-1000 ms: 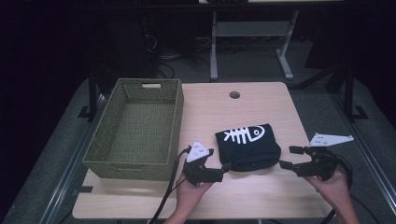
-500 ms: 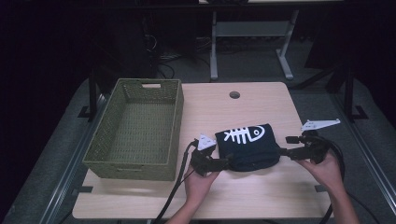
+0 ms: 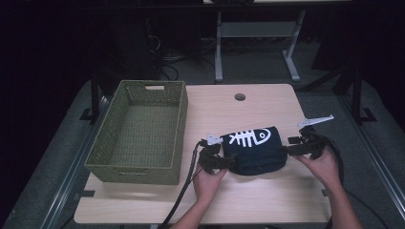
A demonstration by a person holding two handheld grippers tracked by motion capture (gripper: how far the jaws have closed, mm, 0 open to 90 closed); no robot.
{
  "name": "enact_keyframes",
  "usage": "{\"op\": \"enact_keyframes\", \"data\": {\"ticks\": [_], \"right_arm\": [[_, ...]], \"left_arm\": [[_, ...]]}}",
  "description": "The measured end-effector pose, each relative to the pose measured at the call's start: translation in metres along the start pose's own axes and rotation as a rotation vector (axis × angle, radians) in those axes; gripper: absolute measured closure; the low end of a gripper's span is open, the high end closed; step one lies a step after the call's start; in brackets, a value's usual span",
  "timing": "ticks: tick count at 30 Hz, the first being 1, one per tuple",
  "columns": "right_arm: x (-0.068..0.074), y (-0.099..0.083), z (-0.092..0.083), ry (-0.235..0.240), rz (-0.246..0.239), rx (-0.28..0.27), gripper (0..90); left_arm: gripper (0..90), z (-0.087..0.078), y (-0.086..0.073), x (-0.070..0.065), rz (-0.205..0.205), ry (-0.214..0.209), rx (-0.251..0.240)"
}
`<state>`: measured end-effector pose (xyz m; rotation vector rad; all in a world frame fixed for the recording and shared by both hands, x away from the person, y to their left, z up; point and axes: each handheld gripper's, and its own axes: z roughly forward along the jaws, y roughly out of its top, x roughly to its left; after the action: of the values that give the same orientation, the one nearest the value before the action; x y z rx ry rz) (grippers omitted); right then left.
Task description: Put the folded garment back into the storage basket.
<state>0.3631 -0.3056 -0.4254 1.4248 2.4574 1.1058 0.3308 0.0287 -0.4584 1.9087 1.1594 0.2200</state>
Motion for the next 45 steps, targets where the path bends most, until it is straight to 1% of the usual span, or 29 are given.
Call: {"op": "enact_keyframes", "data": {"ticks": [1,2,3,5,7,9,12,13,14,15,18,19,21,24,26,27,30,31,32,33,34,35,37,38,39,40,41,43,45], "right_arm": [[-0.001,0.001,0.004,-0.003,0.010,0.005,23.0],[-0.001,0.001,0.004,-0.003,0.010,0.005,23.0],[-0.003,0.001,0.010,-0.001,0.019,0.013,24.2],[-0.004,0.001,0.013,-0.002,0.021,0.018,25.0],[-0.006,0.001,0.020,-0.005,0.056,0.042,27.3],[-0.007,0.001,0.024,-0.012,0.054,0.050,28.9],[-0.007,0.002,0.025,-0.022,0.062,0.061,29.4],[-0.009,0.001,0.027,-0.013,0.082,0.068,30.3],[-0.009,0.001,0.027,-0.013,0.082,0.068,30.3],[-0.009,0.000,0.030,-0.010,0.074,0.083,33.6],[-0.007,-0.001,0.030,-0.016,0.064,0.094,34.7],[-0.006,-0.001,0.031,-0.016,0.060,0.101,36.7],[-0.004,-0.001,0.032,-0.015,0.051,0.118,38.7],[-0.003,-0.003,0.034,-0.012,0.059,0.134,40.9],[-0.002,-0.004,0.035,-0.017,0.050,0.131,41.7],[-0.001,-0.005,0.034,-0.020,0.060,0.132,43.6],[-0.001,-0.007,0.034,-0.019,0.058,0.124,46.0],[-0.001,-0.008,0.034,-0.013,0.063,0.116,48.6],[-0.001,-0.008,0.034,-0.013,0.063,0.116,48.6],[-0.001,-0.011,0.033,-0.009,0.061,0.107,52.9],[-0.001,-0.011,0.033,-0.009,0.061,0.107,52.9],[0.000,-0.013,0.033,-0.002,0.070,0.101,57.0],[0.001,-0.014,0.033,0.010,0.071,0.095,61.4],[0.001,-0.014,0.033,0.010,0.071,0.095,61.4],[0.002,-0.015,0.033,0.016,0.066,0.096,65.5],[0.002,-0.015,0.033,0.016,0.066,0.096,65.5],[0.003,-0.016,0.033,0.030,0.079,0.092,68.6],[0.003,-0.017,0.032,0.030,0.075,0.091,69.2],[0.005,-0.018,0.030,0.035,0.083,0.081,71.1]], "left_arm": [[26.6,0.003,0.000,0.001,0.002,-0.003,0.017],[29.2,0.003,0.000,0.001,0.002,-0.003,0.017],[32.2,0.006,0.000,0.002,-0.024,-0.030,0.028],[32.7,0.007,0.000,0.003,-0.025,-0.031,0.035],[32.7,0.009,0.001,0.006,-0.048,-0.033,0.044],[33.0,0.011,0.003,0.006,-0.041,-0.027,0.053],[34.0,0.012,0.004,0.007,-0.046,-0.024,0.057],[35.0,0.013,0.005,0.009,-0.057,-0.029,0.062],[36.1,0.013,0.005,0.009,-0.057,-0.029,0.062],[36.8,0.015,0.006,0.011,-0.064,-0.034,0.073],[39.6,0.015,0.007,0.011,-0.061,-0.036,0.079],[39.8,0.016,0.009,0.012,-0.057,-0.027,0.083],[41.2,0.017,0.011,0.014,-0.057,-0.025,0.091],[43.5,0.020,0.011,0.016,-0.063,-0.035,0.099],[44.3,0.021,0.011,0.017,-0.066,-0.041,0.102],[46.3,0.022,0.011,0.018,-0.068,-0.050,0.103],[48.7,0.023,0.012,0.018,-0.068,-0.055,0.108],[51.1,0.023,0.013,0.018,-0.060,-0.061,0.114],[53.2,0.023,0.013,0.018,-0.060,-0.061,0.114],[55.1,0.024,0.013,0.018,-0.050,-0.069,0.119],[57.1,0.024,0.013,0.018,-0.050,-0.069,0.119],[58.3,0.025,0.013,0.018,-0.049,-0.073,0.122],[60.5,0.025,0.014,0.018,-0.050,-0.077,0.124],[61.3,0.025,0.014,0.018,-0.050,-0.077,0.124],[62.2,0.025,0.015,0.019,-0.055,-0.085,0.130],[62.9,0.025,0.015,0.019,-0.055,-0.085,0.130],[63.7,0.025,0.016,0.019,-0.058,-0.091,0.131],[64.3,0.025,0.016,0.020,-0.060,-0.094,0.128],[66.5,0.025,0.016,0.020,-0.048,-0.094,0.130]]}}
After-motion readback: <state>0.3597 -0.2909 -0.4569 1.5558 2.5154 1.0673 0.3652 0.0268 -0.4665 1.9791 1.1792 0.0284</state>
